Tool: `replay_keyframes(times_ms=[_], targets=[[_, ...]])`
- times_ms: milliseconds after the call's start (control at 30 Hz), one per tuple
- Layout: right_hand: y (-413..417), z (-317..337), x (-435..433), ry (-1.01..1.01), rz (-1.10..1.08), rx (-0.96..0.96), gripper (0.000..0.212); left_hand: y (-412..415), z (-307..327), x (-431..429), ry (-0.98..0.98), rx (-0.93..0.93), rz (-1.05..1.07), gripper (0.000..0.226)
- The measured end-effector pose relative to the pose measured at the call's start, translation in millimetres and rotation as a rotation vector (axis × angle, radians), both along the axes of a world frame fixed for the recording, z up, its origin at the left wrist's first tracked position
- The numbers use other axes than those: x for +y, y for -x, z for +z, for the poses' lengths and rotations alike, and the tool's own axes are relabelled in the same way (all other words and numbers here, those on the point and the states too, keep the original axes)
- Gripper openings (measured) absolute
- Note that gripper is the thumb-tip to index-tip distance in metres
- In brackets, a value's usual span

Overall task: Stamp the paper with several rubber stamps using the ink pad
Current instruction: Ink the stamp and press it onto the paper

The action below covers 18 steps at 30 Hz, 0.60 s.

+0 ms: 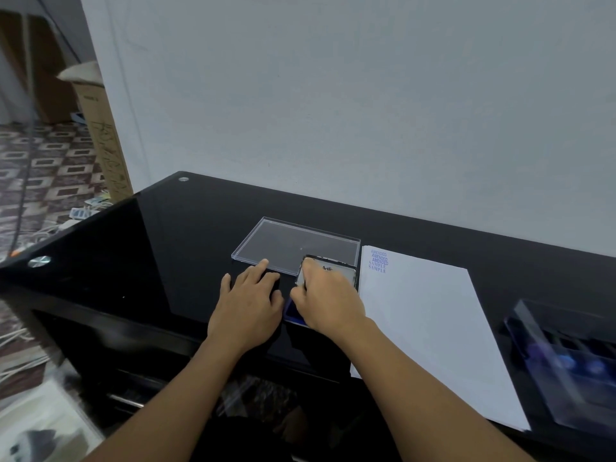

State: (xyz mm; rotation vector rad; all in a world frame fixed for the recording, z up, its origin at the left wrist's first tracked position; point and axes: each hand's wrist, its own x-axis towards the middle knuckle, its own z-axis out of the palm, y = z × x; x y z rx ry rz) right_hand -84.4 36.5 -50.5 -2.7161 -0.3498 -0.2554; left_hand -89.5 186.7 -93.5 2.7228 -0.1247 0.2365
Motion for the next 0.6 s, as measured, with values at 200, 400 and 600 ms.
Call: replay_keyframes(times_ms=[200, 400, 600], targets=[[-6.9, 4.3, 2.3, 0.022, 0.004, 0.045, 0.022, -0.2, 0.0, 0.2, -0.005, 0.0, 0.005, 0.042], [2.2, 5.0, 1.0, 0.014, 0.017, 0.008, 0.013, 0.0, 0.7, 0.5, -0.004, 0.007, -0.003, 0.043], [-0.3, 5.7, 3.9, 0.008, -0.01, 0.037, 0.013, -0.5, 1.0, 0.8, 0.0, 0.01, -0.005, 0.042]])
